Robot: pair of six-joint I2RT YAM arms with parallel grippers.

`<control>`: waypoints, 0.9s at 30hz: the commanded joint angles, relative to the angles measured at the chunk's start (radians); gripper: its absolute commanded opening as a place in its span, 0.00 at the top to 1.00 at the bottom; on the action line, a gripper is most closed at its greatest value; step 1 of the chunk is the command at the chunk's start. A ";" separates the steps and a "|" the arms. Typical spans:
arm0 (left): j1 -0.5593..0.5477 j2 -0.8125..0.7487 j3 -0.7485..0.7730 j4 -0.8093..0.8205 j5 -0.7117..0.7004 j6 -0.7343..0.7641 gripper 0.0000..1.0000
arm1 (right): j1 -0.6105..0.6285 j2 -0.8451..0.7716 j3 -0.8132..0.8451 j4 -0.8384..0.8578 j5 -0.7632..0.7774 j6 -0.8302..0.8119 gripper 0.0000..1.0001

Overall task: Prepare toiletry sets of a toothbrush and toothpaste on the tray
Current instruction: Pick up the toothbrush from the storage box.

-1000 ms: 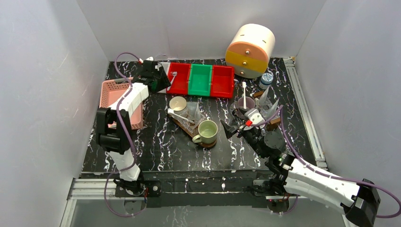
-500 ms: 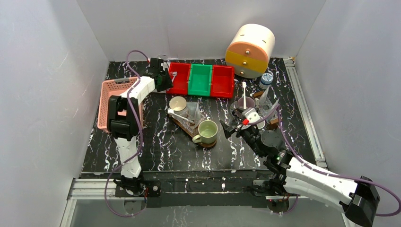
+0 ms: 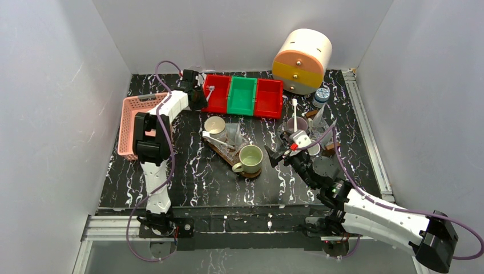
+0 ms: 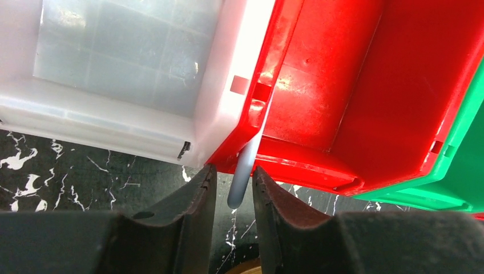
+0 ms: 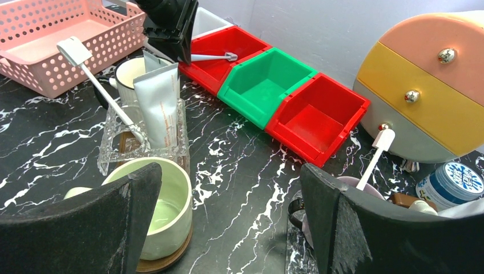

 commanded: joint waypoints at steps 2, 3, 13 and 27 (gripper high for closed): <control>0.000 0.010 0.046 -0.018 0.061 0.011 0.76 | -0.004 0.005 0.048 0.045 0.013 -0.004 0.01; 0.000 0.011 0.047 -0.016 0.069 0.013 0.78 | -0.004 0.006 0.048 0.045 0.011 -0.002 0.01; -0.001 -0.046 0.018 0.009 0.126 0.023 0.95 | -0.004 0.012 0.053 0.037 0.005 -0.001 0.01; -0.001 -0.264 -0.135 0.185 0.154 0.000 1.00 | -0.004 0.034 0.100 0.007 0.017 0.044 0.01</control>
